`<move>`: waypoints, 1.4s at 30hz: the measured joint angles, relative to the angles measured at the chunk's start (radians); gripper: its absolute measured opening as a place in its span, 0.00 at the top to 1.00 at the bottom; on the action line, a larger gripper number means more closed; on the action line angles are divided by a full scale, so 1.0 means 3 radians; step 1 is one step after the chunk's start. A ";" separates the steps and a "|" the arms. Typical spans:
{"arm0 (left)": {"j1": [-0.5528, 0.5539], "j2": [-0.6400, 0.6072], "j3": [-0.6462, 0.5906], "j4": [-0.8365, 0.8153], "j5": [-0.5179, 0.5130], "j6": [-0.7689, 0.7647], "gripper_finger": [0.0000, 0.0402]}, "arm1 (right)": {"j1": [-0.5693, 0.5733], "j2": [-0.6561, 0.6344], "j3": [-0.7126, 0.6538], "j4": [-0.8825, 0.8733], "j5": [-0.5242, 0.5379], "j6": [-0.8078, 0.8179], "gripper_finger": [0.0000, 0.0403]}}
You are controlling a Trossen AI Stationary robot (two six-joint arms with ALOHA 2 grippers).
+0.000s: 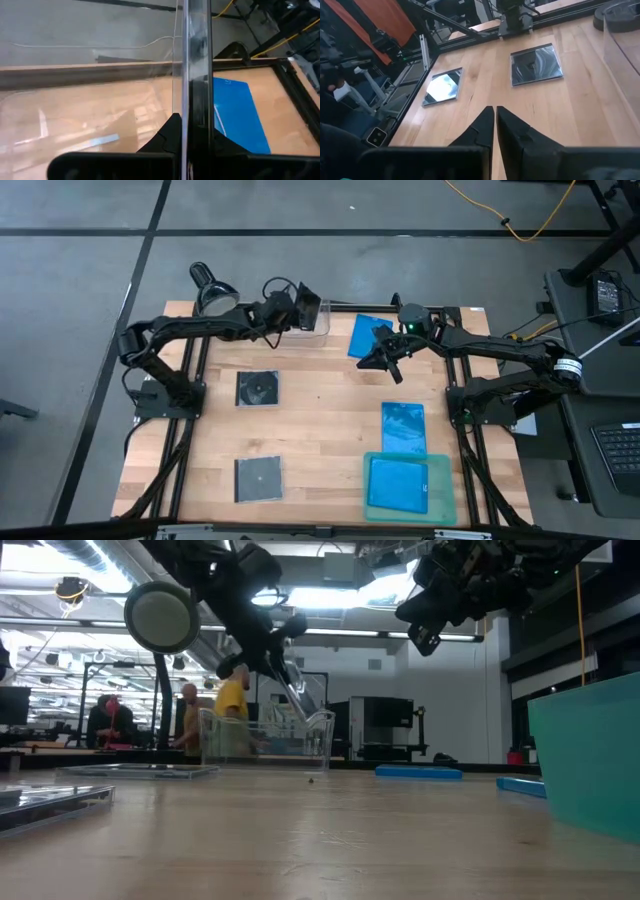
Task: Pick & place jewel cases by type
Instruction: Put the top right black cd case into the transparent bin
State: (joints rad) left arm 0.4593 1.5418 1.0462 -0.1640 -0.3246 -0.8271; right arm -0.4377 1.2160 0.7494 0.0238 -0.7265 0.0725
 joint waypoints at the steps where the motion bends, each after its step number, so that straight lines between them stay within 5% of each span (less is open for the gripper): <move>1: -0.0003 0.0018 0.0000 -0.0021 0.0035 -0.0020 0.99 | 0.0001 -0.0001 0.0000 0.0000 0.0000 -0.0003 0.94; 27: -0.0060 0.0806 0.0016 0.1182 0.0389 -0.0789 0.99 | -0.0075 0.0000 0.0000 -0.0036 0.0004 -0.0250 0.94; 42: 0.0034 0.0886 0.0102 0.1162 0.0591 -0.0781 0.92 | -0.0142 0.0001 0.0000 -0.0151 0.0001 -0.0287 0.94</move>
State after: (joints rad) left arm 0.4694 1.8076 1.0767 0.1844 -0.1474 -1.0615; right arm -0.4802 1.2163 0.7494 -0.0215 -0.7261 -0.0138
